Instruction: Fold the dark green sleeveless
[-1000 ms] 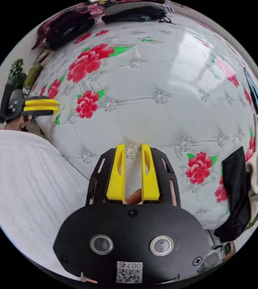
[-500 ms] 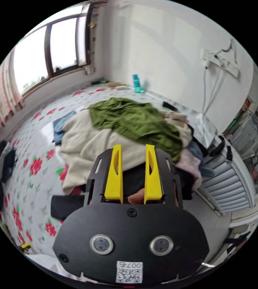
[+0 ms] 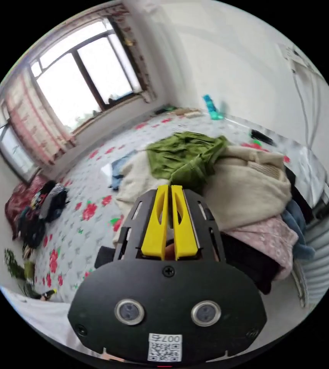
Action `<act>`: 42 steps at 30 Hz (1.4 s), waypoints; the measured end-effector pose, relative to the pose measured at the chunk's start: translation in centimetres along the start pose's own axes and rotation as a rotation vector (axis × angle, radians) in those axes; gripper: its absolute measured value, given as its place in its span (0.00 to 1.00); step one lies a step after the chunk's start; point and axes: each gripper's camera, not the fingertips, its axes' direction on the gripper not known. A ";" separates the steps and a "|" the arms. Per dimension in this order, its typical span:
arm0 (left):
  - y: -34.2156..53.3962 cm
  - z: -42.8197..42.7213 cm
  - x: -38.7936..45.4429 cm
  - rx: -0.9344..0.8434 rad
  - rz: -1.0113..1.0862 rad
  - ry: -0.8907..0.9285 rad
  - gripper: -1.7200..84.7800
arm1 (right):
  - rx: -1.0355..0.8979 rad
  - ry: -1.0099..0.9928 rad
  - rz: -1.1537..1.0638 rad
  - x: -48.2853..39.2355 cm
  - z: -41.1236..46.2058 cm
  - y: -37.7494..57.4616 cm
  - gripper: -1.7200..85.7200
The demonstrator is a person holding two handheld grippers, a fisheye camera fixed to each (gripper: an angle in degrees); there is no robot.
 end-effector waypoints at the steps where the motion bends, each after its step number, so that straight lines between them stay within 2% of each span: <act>1: 0.2 -0.5 0.7 -0.002 0.029 0.001 0.08 | -0.005 -0.075 -0.093 -4.8 -0.5 0.4 0.02; 5: 0.4 -5.5 5.8 0.069 0.220 0.068 0.10 | -0.028 -0.293 -0.370 -20.2 -1.5 4.1 0.02; 8: 0.3 -10.0 8.5 0.151 0.337 0.105 0.13 | -0.102 -0.574 -0.553 -32.5 -2.0 9.7 0.02; 10: 0.6 -12.2 9.3 0.187 0.388 0.118 0.14 | -0.217 -0.816 -0.693 -41.9 -2.3 15.3 0.02; 13: 1.6 -14.3 8.5 0.219 0.407 0.116 0.16 | -0.385 -0.935 -0.880 -51.9 -2.3 23.6 0.02; 16: 2.7 -14.2 5.2 0.164 0.326 0.106 0.16 | -0.574 -0.982 -1.032 -58.1 -2.0 30.9 0.04; 20: 5.5 -14.1 0.1 0.115 0.204 0.078 0.16 | -0.563 -0.904 -1.138 -59.5 -1.8 33.9 0.06; 27: 7.0 -14.0 -3.1 0.075 0.166 0.064 0.16 | -0.590 -0.537 -0.761 -52.3 8.6 29.7 0.09; 34: 3.7 -10.8 0.2 0.023 0.302 0.106 0.16 | -0.544 -0.268 -0.533 -47.4 18.8 25.0 0.10; 37: 3.0 -7.4 2.1 -0.086 0.378 0.009 0.13 | -0.627 -0.211 -0.432 -45.5 25.0 25.5 0.09; 40: 3.1 -7.8 2.4 -0.073 0.364 -0.046 0.12 | -0.749 -0.211 -0.379 -43.9 29.2 27.1 0.06; 42: 3.4 -9.7 1.7 -0.043 0.334 -0.086 0.13 | -0.696 -0.302 -0.377 -44.1 27.8 27.4 0.04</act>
